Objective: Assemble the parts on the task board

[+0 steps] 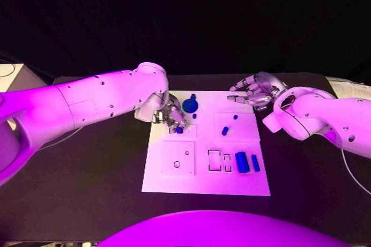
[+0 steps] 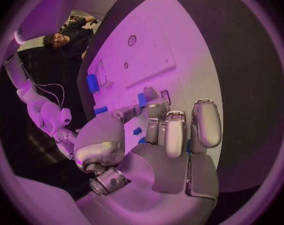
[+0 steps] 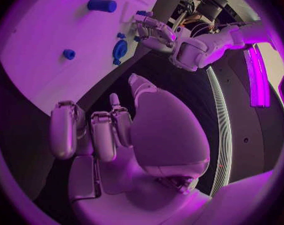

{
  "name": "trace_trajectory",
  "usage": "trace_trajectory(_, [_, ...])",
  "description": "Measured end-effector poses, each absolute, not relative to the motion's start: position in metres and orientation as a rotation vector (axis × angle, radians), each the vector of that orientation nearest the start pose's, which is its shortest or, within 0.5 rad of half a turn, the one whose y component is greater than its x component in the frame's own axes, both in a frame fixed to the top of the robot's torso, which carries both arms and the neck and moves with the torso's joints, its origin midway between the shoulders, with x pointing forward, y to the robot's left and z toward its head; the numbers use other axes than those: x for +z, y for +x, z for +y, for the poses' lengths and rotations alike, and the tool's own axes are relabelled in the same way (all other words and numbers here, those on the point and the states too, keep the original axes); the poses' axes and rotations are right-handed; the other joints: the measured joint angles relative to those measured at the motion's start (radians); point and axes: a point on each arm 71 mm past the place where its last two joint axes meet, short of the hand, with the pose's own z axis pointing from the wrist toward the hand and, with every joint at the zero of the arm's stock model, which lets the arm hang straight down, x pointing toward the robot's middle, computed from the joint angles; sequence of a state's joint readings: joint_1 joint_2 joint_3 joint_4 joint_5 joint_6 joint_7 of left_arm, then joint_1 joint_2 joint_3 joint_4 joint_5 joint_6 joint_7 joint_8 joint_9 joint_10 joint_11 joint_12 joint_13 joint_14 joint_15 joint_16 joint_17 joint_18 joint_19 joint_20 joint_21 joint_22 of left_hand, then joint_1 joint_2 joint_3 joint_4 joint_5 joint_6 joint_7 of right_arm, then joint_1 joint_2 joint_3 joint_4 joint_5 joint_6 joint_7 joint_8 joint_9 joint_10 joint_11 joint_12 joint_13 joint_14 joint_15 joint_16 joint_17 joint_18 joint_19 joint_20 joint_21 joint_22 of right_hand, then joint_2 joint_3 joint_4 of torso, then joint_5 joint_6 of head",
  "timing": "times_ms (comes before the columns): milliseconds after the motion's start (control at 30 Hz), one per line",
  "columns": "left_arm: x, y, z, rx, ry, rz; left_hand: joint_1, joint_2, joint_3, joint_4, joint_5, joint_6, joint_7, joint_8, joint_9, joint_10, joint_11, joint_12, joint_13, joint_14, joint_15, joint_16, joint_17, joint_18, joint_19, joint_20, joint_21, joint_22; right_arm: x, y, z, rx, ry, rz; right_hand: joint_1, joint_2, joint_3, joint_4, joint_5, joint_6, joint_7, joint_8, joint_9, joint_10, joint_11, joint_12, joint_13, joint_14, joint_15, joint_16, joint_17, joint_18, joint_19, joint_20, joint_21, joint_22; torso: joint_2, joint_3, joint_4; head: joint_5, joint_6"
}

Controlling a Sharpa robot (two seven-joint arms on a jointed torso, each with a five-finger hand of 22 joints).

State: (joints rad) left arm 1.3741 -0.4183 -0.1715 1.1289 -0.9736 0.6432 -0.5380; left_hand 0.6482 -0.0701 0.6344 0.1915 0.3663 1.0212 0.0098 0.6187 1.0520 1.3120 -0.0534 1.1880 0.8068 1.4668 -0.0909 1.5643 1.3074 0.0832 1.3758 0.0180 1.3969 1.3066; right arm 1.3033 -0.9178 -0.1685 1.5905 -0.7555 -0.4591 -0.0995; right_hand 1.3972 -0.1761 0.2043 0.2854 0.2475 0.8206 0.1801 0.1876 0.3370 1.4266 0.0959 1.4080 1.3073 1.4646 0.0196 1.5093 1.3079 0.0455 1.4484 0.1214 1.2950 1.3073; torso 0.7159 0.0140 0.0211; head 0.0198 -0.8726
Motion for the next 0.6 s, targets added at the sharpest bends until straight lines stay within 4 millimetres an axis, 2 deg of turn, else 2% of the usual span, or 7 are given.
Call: trace_trajectory(600, [-0.2121,0.5239,0.1121,-0.273,0.266,2.682,0.000,0.000,-0.006,0.000,0.000,0.000,0.000,-0.004,0.000,0.000,0.000,0.000,0.000,0.000,0.000,0.000,0.000,0.000,0.000,0.000,0.000,0.000,-0.1850,0.4786,-0.2353,0.840,0.561,1.747,0.000,0.000,0.000,0.000,0.000,0.000,0.000,0.000,0.000,0.000,0.000,0.000,0.000,0.000,0.000,0.000,0.000,0.000,0.000,0.000,0.000,0.001,0.000,0.0002,-0.0001,0.000,0.000])
